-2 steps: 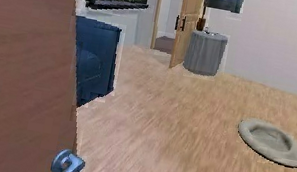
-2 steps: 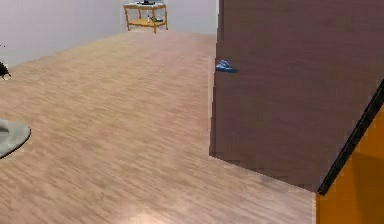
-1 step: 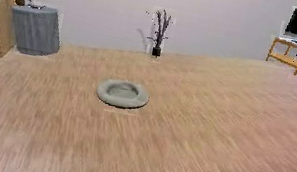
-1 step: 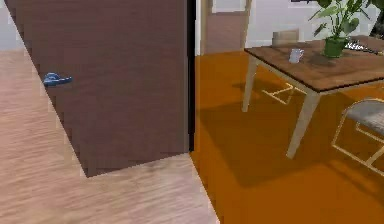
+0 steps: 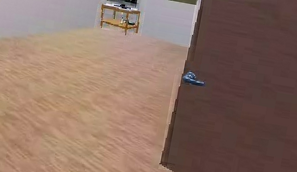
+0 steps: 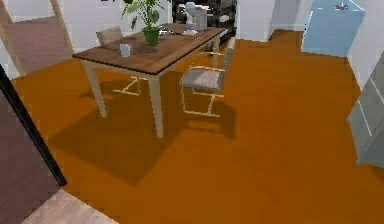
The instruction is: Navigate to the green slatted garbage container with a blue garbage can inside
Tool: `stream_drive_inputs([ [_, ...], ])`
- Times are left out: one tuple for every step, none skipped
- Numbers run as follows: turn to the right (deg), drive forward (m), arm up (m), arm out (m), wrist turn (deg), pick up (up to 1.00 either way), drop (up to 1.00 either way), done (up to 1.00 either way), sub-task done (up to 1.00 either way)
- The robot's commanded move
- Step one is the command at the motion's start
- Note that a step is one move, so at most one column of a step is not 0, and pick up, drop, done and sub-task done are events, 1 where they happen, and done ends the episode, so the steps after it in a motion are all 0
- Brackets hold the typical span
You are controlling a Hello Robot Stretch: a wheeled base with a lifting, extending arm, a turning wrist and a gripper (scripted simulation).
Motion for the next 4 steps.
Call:
stream_drive_inputs([
  [24.0, 0.0, 0.0, 0.0, 0.0, 0.0, 0.0, 0.0, 0.0],
  [0.0, 0.15, 0.0, 0.0, 0.0, 0.0, 0.0, 0.0, 0.0],
  [-45.0, 0.0, 0.0, 0.0, 0.0, 0.0, 0.0, 0.0, 0.0],
  [-39.0, 0.0, 0.0, 0.0, 0.0, 0.0, 0.0, 0.0, 0.0],
])
